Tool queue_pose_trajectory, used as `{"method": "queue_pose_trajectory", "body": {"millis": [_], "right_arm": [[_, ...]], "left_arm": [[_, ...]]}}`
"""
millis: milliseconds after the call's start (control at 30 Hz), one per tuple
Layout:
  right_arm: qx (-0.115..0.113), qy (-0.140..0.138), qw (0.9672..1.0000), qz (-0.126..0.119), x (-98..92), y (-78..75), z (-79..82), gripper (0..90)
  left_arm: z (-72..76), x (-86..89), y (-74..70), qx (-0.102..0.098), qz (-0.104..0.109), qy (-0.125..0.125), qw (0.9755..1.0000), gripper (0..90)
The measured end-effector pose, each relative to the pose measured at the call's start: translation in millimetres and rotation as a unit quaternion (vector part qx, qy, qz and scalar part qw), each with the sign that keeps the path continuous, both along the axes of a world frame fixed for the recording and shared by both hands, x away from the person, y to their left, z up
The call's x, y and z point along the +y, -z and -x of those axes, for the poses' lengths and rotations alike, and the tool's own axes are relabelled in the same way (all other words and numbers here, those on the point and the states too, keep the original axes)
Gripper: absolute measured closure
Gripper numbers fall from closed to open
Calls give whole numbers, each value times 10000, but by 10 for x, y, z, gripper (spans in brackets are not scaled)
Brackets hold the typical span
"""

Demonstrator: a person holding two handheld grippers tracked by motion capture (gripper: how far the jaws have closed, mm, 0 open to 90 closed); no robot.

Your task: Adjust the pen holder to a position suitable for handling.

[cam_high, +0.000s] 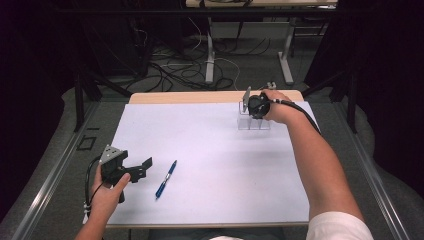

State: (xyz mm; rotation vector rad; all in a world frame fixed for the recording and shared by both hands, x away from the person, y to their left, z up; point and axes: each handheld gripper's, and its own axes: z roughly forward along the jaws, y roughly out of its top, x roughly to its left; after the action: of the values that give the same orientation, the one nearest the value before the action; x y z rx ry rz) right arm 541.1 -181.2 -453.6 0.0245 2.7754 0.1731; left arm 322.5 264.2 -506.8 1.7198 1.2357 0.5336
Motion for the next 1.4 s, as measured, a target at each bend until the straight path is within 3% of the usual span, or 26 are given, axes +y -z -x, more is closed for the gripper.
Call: {"method": "queue_pose_trajectory", "body": {"millis": [200, 233, 267, 400, 533, 700, 833, 967, 1267, 1300, 1333, 1400], "right_arm": [[149, -72, 9999, -3, 1, -2, 29, 864], [192, 18, 9998, -18, -4, 0, 49, 868], [191, -111, 9997, -40, -7, 1, 40, 871], [269, -146, 9995, -69, -11, 5, 63, 881], [282, -166, 9995, -26, -10, -7, 72, 882], [282, -98, 9993, -241, 4, -45, 111, 882], [255, -67, 9994, -237, 42, -105, 152, 884], [269, 68, 9996, -88, 167, -229, 262, 883], [264, 125, 9993, -250, 352, -325, 450, 883], [150, 118, 9988, -451, 369, -303, 478, 883], [286, 141, 9992, -233, 425, -355, 530, 884], [257, 57, 9993, -259, 477, -367, 585, 883]], "left_arm": [[1, -6, -1, -7, 1, 1, 10000, 6], [0, -3, -1, -1, 8, -2, 10000, 6], [0, -3, -1, -1, 8, -2, 10000, 6], [1, -2, -2, -2, 10, -16, 10000, 6], [2, -4, -5, -6, 3, -16, 10000, 6], [3, -2, -5, -9, 13, -37, 10000, 6], [4, -3, -7, -14, 5, -37, 10000, 6], [8, -6, -12, -26, 0, -46, 10000, 6], [8, -5, -13, -13, -19, -49, 10000, 7], [7, -6, -13, -9, -21, -49, 10000, 7], [8, -9, -13, -11, -15, -49, 10000, 7], [7, -8, -12, -8, -22, -50, 10000, 6]]}}
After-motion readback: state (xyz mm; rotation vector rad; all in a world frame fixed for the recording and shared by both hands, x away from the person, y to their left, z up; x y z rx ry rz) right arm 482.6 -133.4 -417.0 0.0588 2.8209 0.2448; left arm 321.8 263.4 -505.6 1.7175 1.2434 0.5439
